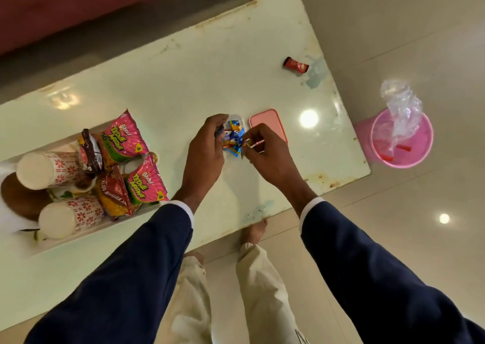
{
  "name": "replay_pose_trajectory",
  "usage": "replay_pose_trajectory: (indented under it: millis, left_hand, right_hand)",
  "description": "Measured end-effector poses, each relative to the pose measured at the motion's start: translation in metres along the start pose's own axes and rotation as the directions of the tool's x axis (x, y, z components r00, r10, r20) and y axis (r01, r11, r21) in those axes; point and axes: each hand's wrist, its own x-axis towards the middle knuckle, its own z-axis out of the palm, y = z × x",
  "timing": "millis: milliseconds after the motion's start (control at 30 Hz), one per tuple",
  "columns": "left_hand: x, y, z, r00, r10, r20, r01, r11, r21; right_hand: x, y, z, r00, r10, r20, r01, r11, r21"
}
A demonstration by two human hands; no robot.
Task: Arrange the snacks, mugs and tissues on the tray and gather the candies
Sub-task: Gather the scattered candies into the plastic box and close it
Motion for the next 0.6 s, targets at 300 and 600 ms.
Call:
replay_pose_trajectory:
  millis: [300,600]
  left_hand:
    - [-0.005,-0.032,-0.014,0.967,0.065,0.245,-0.128,0.960,0.249]
    - [0.017,-0.047,-0.011,0.958,0.014,0.288,-0.107,0.944,0.312]
  right_hand:
    - [0.047,-0.019,-0.022,0.995,-0.098,-0.031,0.085,0.954,-0.286]
    - [0.153,-0.002,-0.089,0.971,-0.193,-0.142,0.025,0.669,-0.743]
